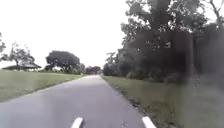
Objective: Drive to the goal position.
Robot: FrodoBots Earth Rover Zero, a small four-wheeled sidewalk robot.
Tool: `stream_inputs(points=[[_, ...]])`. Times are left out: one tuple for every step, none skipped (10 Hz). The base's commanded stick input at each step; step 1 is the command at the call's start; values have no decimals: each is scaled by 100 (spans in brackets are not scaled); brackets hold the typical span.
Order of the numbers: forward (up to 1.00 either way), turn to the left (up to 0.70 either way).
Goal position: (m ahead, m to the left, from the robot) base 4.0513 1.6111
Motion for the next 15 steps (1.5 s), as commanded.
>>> stream_inputs(points=[[69, 15], [69, 5], [69, 3], [69, 3], [69, 3], [69, 3], [69, 3], [69, 4], [69, 26], [69, 34], [69, 34], [69, 32], [69, 22], [69, 6], [69, 22]])
